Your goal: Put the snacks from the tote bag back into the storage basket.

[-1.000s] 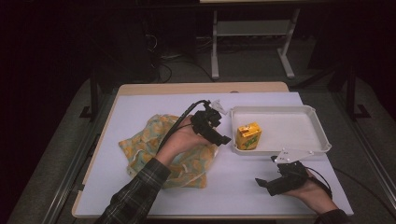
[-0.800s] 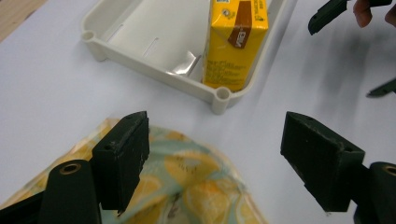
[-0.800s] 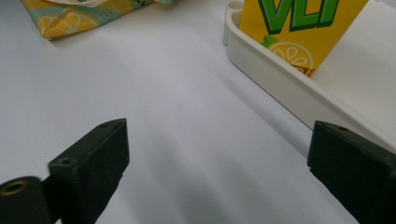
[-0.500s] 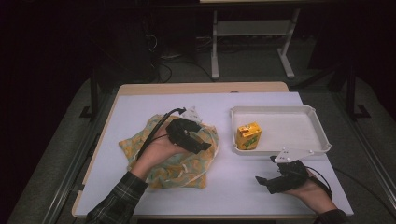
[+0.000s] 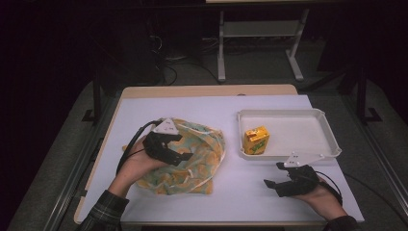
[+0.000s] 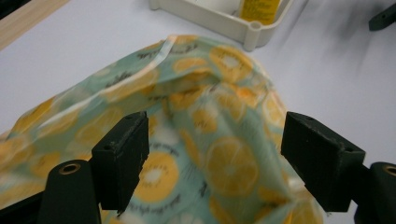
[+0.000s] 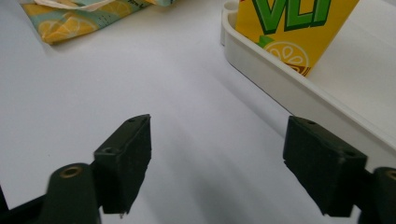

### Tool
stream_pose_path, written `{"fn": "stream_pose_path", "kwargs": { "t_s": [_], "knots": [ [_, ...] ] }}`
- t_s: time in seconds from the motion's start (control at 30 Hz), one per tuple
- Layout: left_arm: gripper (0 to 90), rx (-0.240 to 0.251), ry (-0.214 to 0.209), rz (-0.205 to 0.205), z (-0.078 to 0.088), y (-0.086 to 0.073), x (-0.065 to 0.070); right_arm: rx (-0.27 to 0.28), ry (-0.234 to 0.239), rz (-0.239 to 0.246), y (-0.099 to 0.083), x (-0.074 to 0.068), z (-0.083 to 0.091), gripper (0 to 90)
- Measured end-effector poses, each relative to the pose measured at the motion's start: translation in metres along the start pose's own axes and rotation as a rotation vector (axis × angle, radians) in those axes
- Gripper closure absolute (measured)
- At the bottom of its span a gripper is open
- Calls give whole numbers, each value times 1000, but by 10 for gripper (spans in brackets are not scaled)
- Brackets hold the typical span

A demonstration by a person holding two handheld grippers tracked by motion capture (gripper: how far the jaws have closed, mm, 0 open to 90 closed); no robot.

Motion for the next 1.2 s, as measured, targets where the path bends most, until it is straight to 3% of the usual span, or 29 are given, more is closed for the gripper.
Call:
{"fn": "stream_pose_path", "kwargs": {
  "t_s": [0.13, 0.43, 0.53, 0.67, 1.07, 1.2],
  "knots": [
    [231, 8, 4, 20, 10, -11, -5, -1, 5, -8, 1, 0, 1, 342],
    [228, 50, 20, 56, 35, -46, -12, 3, 7, -29, 7, 4, 5, 665],
    [224, 52, 36, 54, 42, -57, -16, -13, 8, -44, 8, 7, 4, 798],
    [224, 48, 66, 61, 49, -71, -22, -4, -4, -52, 11, 13, 4, 894],
    [219, 66, 102, 112, 69, -101, -35, 27, -45, -42, 16, 37, 9, 898],
    [219, 71, 136, 124, 73, -111, -39, 34, -60, -42, 21, 47, 7, 897]
  ]
}}
Point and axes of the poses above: each handheld gripper's, and its own axes: z roughly backward along the jaws, y roughly out of its top, x roughly to its right, the point moved 7 cm from there along -z, roughly forward along the jaws, and after that the axes turned 13 degrees about z, right-handed, at the moved point
